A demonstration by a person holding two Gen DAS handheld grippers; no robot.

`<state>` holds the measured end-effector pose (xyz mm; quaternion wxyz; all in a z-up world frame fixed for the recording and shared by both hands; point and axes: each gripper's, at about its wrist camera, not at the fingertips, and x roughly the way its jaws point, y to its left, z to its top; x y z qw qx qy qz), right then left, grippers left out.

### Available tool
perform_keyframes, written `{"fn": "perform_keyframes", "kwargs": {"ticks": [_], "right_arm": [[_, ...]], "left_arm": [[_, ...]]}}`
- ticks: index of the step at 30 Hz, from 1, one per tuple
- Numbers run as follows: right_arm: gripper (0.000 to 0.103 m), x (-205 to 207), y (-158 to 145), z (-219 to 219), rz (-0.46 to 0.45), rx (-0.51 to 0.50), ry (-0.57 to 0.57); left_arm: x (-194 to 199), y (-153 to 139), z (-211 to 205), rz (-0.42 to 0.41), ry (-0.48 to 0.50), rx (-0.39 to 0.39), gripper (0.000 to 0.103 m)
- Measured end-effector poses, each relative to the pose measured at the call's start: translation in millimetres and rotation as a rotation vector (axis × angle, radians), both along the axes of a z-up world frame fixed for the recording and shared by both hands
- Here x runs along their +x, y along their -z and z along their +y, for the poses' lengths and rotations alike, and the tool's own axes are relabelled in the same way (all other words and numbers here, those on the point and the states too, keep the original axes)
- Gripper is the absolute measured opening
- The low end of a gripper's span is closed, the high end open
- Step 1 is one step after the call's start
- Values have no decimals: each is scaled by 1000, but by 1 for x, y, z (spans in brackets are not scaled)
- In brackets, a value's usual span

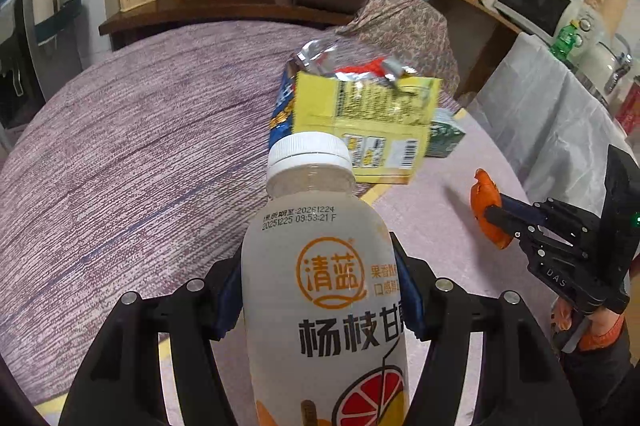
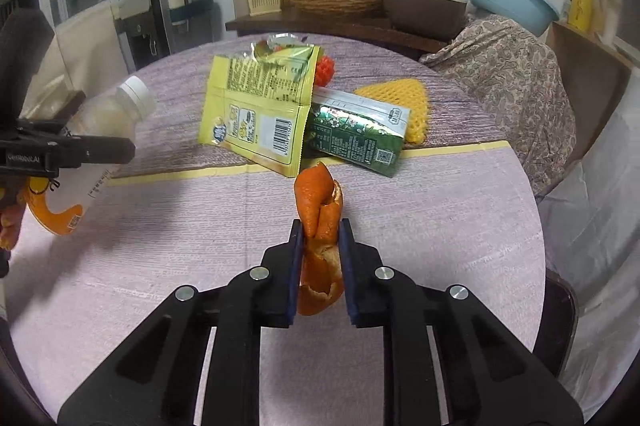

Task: Collect trash
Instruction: 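Drop the orange peel and the drink bottle into the bin with both tools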

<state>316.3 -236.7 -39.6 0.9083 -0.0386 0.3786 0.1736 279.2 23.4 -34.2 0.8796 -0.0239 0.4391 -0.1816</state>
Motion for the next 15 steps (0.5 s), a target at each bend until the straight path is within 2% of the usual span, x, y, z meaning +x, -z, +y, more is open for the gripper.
{"fn": "perform_keyframes", "kwargs": {"ticks": [3,6,12,15], "right_arm": [[18,-20,-9,-16,-28,56,15],[18,-46,-18,-39,-62,109,46],[18,-86,-21,-107,-98,145,168],[18,-103,-14,-155,-90,142,274]], "left_arm": [[-15,-12,-22,-59,37,-1,62],[-28,-22,-53,-98,93,-36,62],[-37,-18,-132,-93,237,-87,62],[-39,-12,-179,-73,313,-107,62]]}}
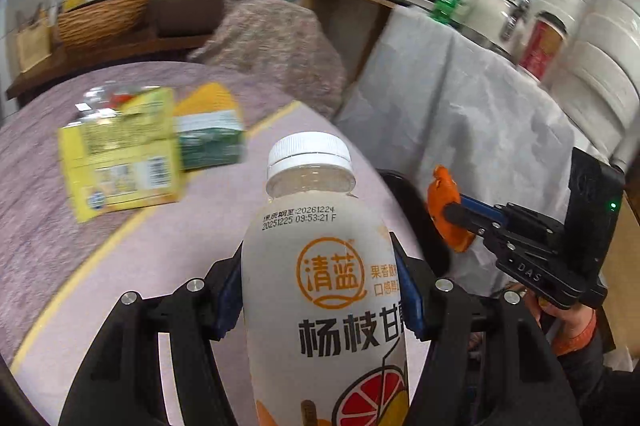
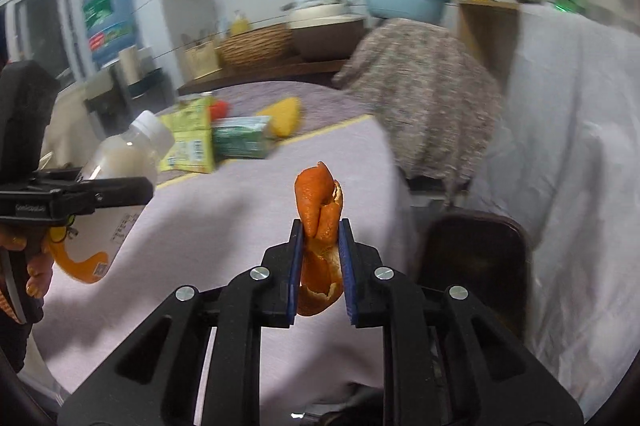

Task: Collect trash
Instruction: 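Drop the orange peel and the drink bottle into the bin with both tools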

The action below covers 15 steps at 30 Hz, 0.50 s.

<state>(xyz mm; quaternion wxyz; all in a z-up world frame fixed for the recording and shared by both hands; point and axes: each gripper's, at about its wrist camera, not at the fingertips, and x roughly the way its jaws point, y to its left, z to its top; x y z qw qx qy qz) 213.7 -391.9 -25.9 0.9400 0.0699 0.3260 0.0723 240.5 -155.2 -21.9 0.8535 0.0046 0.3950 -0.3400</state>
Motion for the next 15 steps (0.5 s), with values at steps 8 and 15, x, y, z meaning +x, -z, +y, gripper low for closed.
{"fn": "perform_keyframes", "kwargs": {"ticks": [8,15], "right_arm": [[18,3,70,-105,175,29,214],[18,47,178,-144,416,76,269]], "left_arm": [[-11,18,-128,29,188,27,62],[-14,46,-192,66,239,65,62]]}}
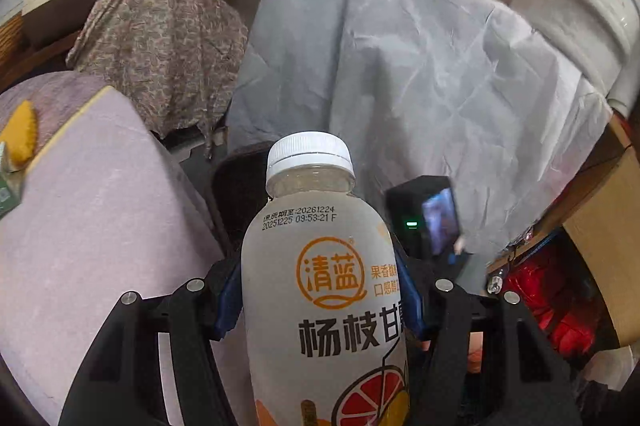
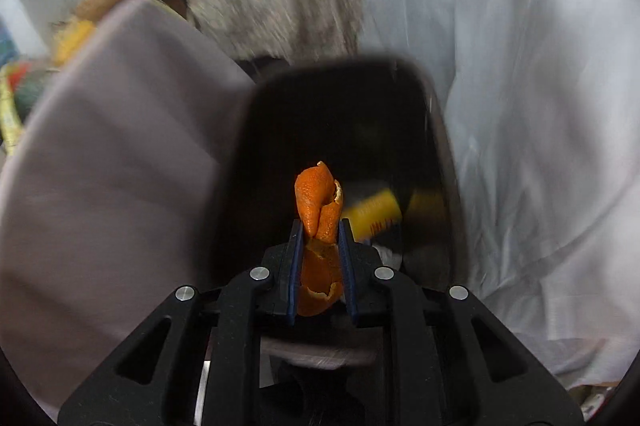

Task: Collect trash
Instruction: 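Drop the orange peel and the drink bottle into the bin with both tools, then move both open tools back toward the table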

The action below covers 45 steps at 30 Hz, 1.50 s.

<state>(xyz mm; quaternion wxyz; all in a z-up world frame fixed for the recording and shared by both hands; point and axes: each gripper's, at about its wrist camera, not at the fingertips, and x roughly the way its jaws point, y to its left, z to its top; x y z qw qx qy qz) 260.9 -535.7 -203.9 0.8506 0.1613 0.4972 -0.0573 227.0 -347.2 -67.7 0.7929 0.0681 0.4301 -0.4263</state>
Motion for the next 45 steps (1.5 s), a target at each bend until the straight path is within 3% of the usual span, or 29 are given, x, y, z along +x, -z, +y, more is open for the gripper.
{"fn": "perform_keyframes", "kwargs": {"ticks": [3,6,8,10,16,20,25,31,34,39,45], "right_arm": [[19,16,34,-7,59,18,9],[27,22,49,-8,81,18,20],[39,21,49,-9,58,27,32],[48,14,47,-14,32,28,58],[49,-28,8,-19,-112,-44,121],[53,-61,-12,-31,-167,-98,211],[53,-91,-25,-53,-209,-89,308],[54,-105,-37,-62,-252,-67,328],[56,-106,-38,-62,-268,-56,325],[57,-112,-43,-62,-297,-51,335],[62,-121,-54,-64,-328,-52,361]], "left_arm": [[3,13,-14,13,5,32,62],[6,25,-25,21,2,61,62],[9,31,-32,18,-6,81,62],[11,36,-38,15,-9,97,62],[25,52,-63,40,-22,155,62],[41,79,-87,77,-35,235,62],[52,113,-118,112,-31,334,62],[56,138,-147,122,-5,407,65],[54,137,-150,74,-3,415,81],[49,127,-147,52,6,395,82],[48,90,-127,73,-7,306,84]]}}
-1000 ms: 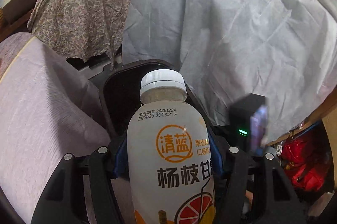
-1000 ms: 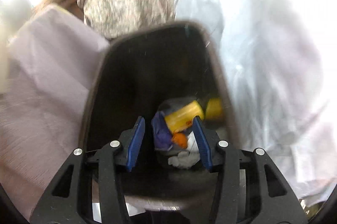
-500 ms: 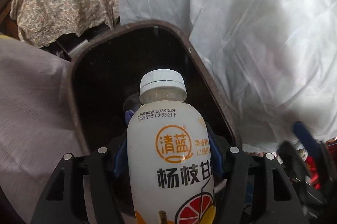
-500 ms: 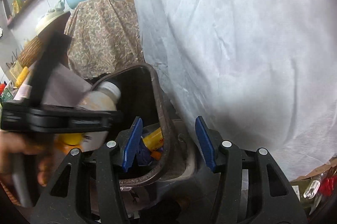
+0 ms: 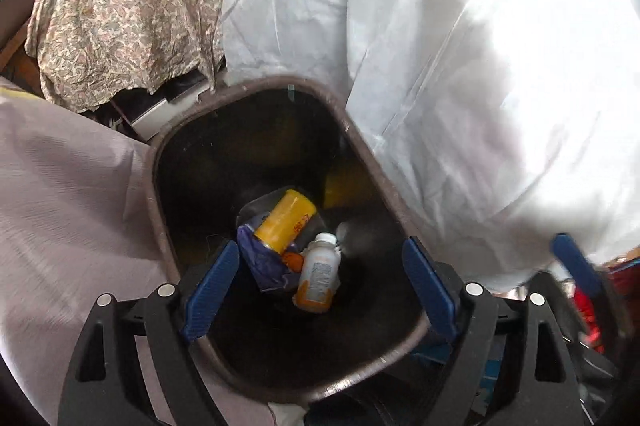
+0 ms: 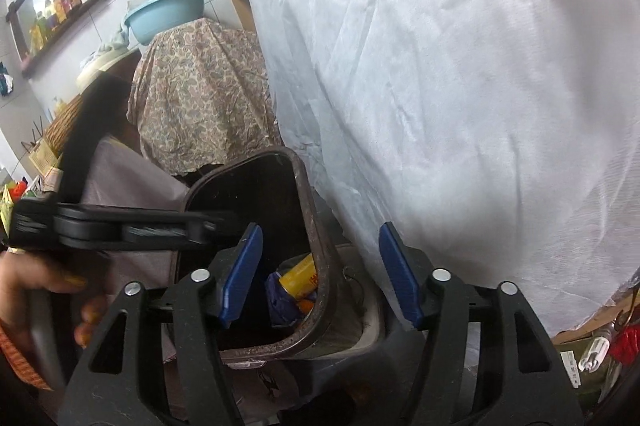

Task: Collect trash
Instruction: 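Move both open tools back toward the table, then grasp the yellow snack bag with the left tool while the right grasps the green milk carton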

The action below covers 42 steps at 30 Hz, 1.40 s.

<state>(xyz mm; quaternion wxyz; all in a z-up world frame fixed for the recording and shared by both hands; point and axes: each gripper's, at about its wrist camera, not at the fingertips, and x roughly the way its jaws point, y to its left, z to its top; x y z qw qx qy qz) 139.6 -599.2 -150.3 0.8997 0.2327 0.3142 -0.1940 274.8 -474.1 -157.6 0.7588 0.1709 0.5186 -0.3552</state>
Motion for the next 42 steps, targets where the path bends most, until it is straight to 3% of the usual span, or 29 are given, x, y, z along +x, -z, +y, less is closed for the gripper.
{"fn": "perform_keyframes", "kwargs": {"ticks": [6,12,17,22,31,36,39,42], "right_arm": [[62,4,-11,17,-33,24,-68],[67,25,-29,58,-76,46,-223],[68,46,-50,108,-99,44,-370],[69,63,-68,155,-115,50,-499],[69,83,-87,240,-89,-14,-673],[69,87,-94,266,-72,-47,-723],[69,93,-98,275,-63,-63,-740],[69,97,-100,283,-50,-81,-747]], "left_arm": [[-14,-50,52,-33,38,-123,90],[-23,-84,139,-137,41,-203,93],[-14,-99,235,-188,-67,-280,94],[-4,-103,317,-272,-185,-280,95],[46,-105,446,-331,-398,-324,93],[82,-103,484,-306,-424,-367,79],[101,-101,489,-271,-360,-427,76],[109,-96,484,-255,-299,-437,75]]}}
